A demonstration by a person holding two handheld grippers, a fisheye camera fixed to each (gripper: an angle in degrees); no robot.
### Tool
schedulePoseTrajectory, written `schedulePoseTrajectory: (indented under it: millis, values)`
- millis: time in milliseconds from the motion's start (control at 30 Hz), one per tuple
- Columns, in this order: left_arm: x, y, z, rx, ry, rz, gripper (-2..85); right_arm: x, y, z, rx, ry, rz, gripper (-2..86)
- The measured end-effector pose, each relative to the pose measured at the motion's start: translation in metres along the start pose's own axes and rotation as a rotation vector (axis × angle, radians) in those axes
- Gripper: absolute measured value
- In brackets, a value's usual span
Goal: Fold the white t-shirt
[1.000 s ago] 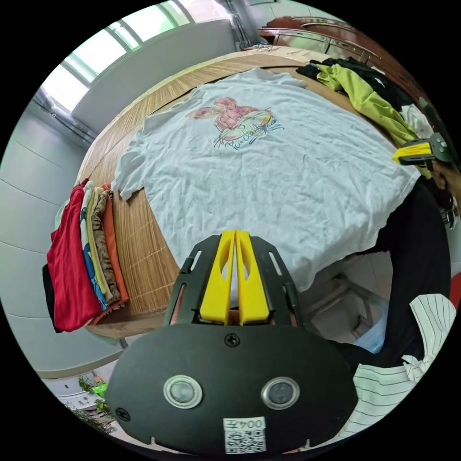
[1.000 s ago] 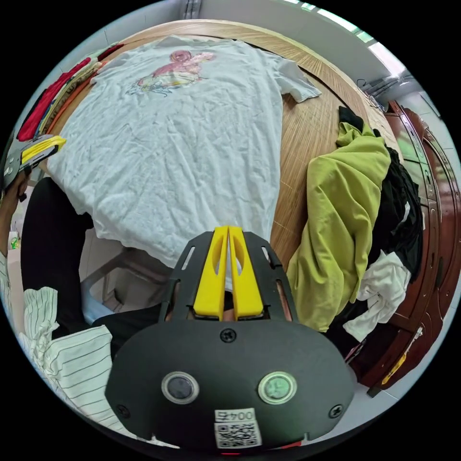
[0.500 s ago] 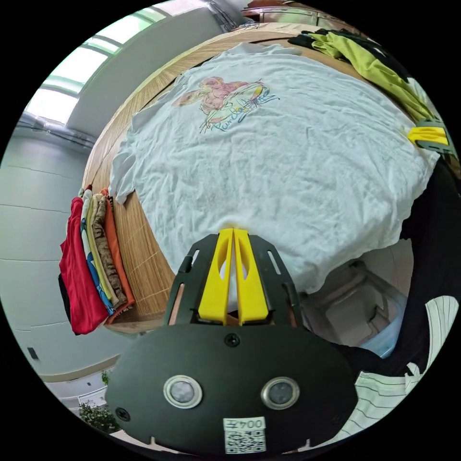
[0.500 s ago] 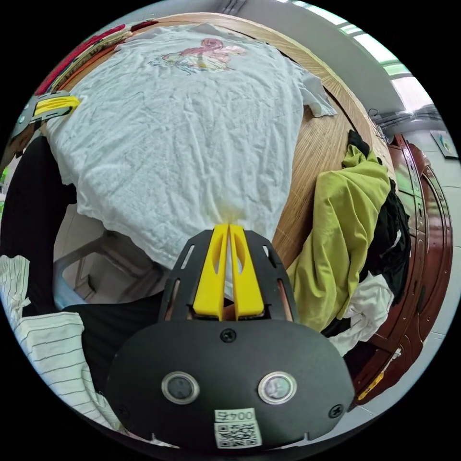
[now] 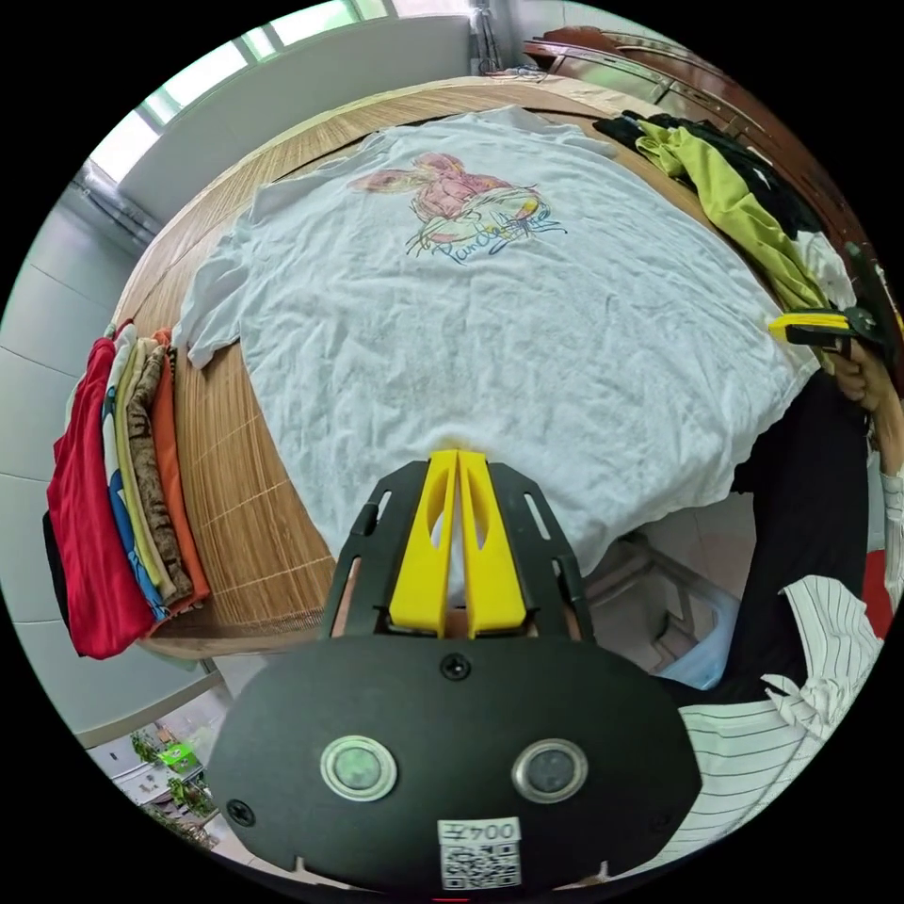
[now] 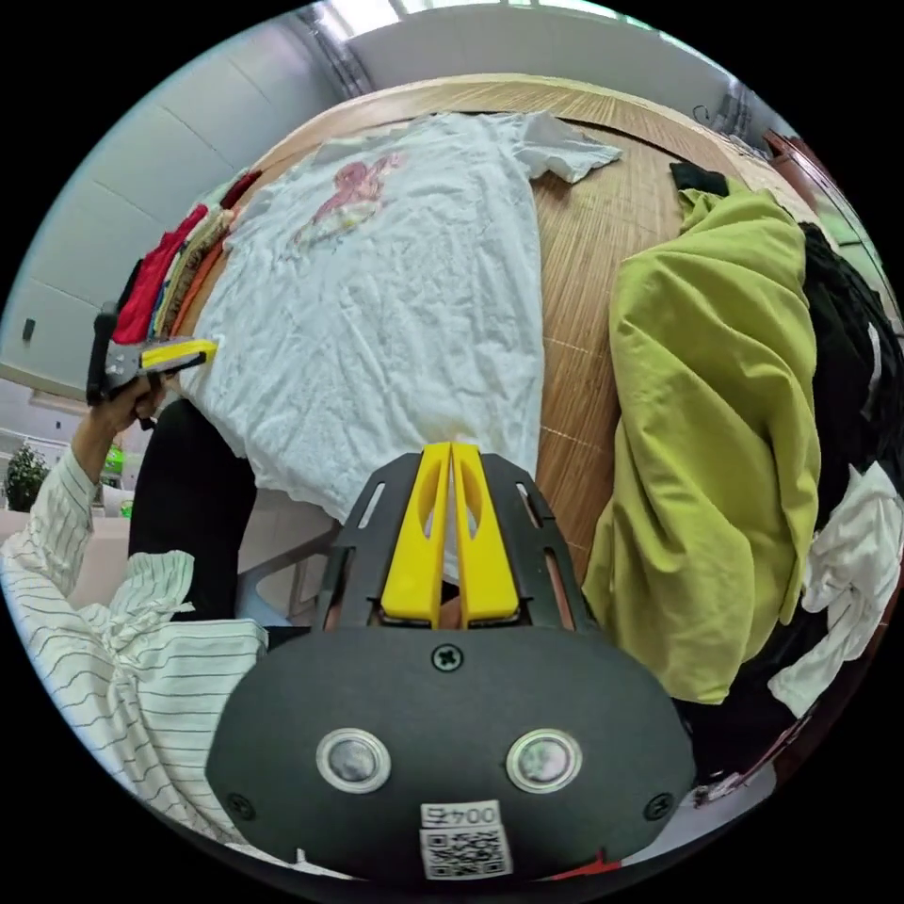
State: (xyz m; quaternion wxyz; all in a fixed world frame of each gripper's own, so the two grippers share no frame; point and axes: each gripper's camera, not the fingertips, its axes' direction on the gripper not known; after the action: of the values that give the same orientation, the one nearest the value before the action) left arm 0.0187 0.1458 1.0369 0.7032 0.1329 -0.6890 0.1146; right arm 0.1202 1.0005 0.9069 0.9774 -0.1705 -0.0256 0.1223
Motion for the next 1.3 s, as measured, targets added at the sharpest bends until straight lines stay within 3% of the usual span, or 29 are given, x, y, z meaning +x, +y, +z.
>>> schedulePoseTrajectory:
  millis: [100, 200, 267, 500, 733, 867, 1033, 1300]
  values:
    - [-0.013, -0.006, 0.000, -0.018, 0.069, -0.023, 0.2, 0.055, 0.016, -0.041, 0.255, -0.276, 0.185, 3.8]
    - [-0.023, -0.013, -0.032, 0.137, 0.099, -0.102, 0.2, 0.106, 0.020, -0.060, 0.470, -0.614, 0.311, 4.9]
    - [-0.020, -0.046, -0.052, 0.217, 0.153, -0.108, 0.3, 0.127, 0.008, -0.060, 0.531, -0.706, 0.346, 4.9]
    - [0.044, -0.240, -0.053, 0.281, 0.182, 0.000, 1.4, 0.164, -0.053, -0.010, 0.484, -0.595, 0.392, 5.1]
    - [0.206, -0.499, 0.017, 0.190, 0.196, 0.187, 3.1, 0.205, -0.051, 0.010, 0.547, -0.511, 0.479, 2.9]
    - [0.269, -0.587, 0.077, 0.137, -0.004, 0.176, 5.4, 0.223, -0.055, 0.020, 0.536, -0.630, 0.491, 2.2]
    - [0.287, -0.613, 0.144, 0.049, 0.011, 0.127, 8.4, 0.233, -0.050, 0.015, 0.564, -0.683, 0.465, 1.8]
    - [0.283, -0.591, 0.200, 0.086, 0.042, 0.100, 7.4, 0.254, -0.043, 0.018, 0.564, -0.756, 0.480, 0.1]
